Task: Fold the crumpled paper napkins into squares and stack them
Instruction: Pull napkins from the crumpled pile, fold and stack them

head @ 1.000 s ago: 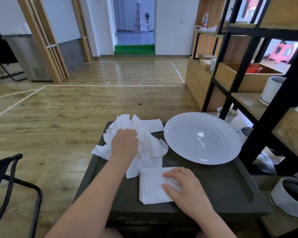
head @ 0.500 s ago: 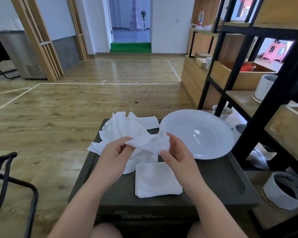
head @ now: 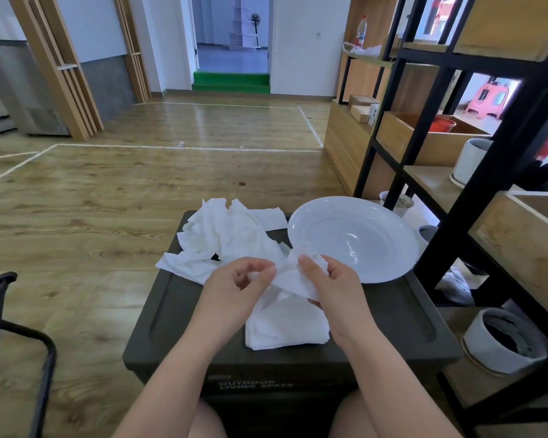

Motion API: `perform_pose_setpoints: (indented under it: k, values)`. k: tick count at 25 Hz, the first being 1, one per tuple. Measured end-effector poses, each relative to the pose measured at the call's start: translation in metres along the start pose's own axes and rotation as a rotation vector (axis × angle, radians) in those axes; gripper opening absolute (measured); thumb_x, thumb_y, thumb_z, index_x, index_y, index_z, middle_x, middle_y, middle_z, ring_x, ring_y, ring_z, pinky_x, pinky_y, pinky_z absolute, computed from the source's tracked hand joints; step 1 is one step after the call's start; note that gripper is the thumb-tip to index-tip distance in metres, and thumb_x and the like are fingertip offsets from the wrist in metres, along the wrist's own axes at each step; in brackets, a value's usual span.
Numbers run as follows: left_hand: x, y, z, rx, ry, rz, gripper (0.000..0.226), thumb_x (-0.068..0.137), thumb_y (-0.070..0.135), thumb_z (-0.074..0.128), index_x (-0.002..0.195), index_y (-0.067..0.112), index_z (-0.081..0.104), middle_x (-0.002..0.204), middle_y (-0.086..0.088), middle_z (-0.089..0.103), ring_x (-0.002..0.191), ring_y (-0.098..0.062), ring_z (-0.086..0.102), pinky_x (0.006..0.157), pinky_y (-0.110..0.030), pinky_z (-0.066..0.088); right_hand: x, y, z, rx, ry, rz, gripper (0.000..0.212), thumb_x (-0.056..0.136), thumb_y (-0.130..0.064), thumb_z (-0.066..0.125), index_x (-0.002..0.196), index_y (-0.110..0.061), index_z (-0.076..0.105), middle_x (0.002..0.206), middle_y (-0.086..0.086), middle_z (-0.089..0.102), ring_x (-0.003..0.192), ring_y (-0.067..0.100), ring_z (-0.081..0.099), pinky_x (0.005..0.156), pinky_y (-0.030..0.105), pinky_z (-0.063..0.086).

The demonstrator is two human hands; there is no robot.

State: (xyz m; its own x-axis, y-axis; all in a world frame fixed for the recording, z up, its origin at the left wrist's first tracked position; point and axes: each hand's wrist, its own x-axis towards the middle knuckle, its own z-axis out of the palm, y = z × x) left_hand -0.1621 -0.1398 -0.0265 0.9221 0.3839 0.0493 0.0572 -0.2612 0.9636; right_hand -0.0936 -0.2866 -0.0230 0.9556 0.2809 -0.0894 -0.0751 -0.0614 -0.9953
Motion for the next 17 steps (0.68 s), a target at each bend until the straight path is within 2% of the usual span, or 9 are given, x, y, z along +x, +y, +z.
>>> perform_pose_setpoints:
  k: [3,5,7,10,11,14,17]
  values:
    - [0.004,-0.002,-0.002,0.013,0.025,-0.023,0.008,0.082,0.038,0.068,0.088,0.042,0.071,0.082,0.018,0.070,0.082,-0.003,0.065,0.071,-0.020,0.050,-0.004,0.001,-0.005,-0.035,-0.031,-0.058,0.019,0.088,-0.030,0.064,0.085,-0.013,0.071,0.090,0.014,0.071,0.092,0.035,0.066,0.084,0.048,0.052]
    - [0.006,0.000,-0.005,0.026,-0.047,-0.043,0.015,0.079,0.043,0.069,0.095,0.044,0.068,0.092,0.021,0.070,0.086,0.002,0.064,0.073,-0.017,0.048,-0.004,0.004,-0.008,-0.076,-0.048,-0.101,0.014,0.088,-0.028,0.064,0.083,-0.018,0.073,0.088,0.012,0.072,0.090,0.033,0.066,0.082,0.047,0.053]
    - [0.005,-0.001,-0.006,0.076,-0.126,-0.037,0.022,0.076,0.047,0.071,0.097,0.043,0.067,0.094,0.024,0.069,0.085,0.008,0.063,0.070,-0.012,0.045,-0.005,0.007,-0.008,-0.116,-0.061,-0.125,0.010,0.087,-0.027,0.064,0.085,-0.024,0.073,0.085,0.004,0.073,0.087,0.023,0.068,0.078,0.039,0.054]
    - [0.004,0.000,-0.005,0.146,-0.060,0.017,0.004,0.081,0.038,0.070,0.080,0.034,0.073,0.078,0.022,0.071,0.068,0.008,0.063,0.058,-0.008,0.043,-0.010,0.010,-0.007,-0.160,-0.110,-0.152,0.011,0.086,-0.026,0.066,0.088,-0.034,0.073,0.085,-0.011,0.074,0.083,0.004,0.067,0.070,0.021,0.050]
    - [0.005,-0.001,-0.006,0.176,0.001,0.042,0.007,0.083,0.035,0.069,0.077,0.033,0.073,0.076,0.021,0.071,0.068,0.007,0.063,0.059,-0.008,0.043,-0.011,0.011,-0.007,-0.172,-0.126,-0.157,0.013,0.086,-0.025,0.066,0.090,-0.036,0.072,0.087,-0.014,0.073,0.083,0.001,0.067,0.070,0.018,0.049]
    - [0.009,-0.001,-0.009,0.193,0.083,0.089,0.013,0.088,0.029,0.063,0.076,0.032,0.069,0.072,0.019,0.068,0.069,0.006,0.061,0.058,-0.006,0.039,-0.011,0.009,-0.014,-0.239,-0.212,-0.164,0.021,0.084,-0.024,0.068,0.095,-0.042,0.069,0.094,-0.018,0.072,0.088,0.000,0.066,0.074,0.019,0.052]
    - [0.010,0.000,-0.006,0.176,0.018,0.137,0.016,0.093,0.030,0.054,0.078,0.031,0.060,0.054,0.012,0.053,0.046,-0.002,0.044,0.045,-0.008,0.034,-0.011,0.006,-0.020,-0.337,-0.318,-0.162,0.027,0.080,-0.030,0.069,0.103,-0.041,0.064,0.098,-0.021,0.070,0.093,0.000,0.065,0.083,0.024,0.053]
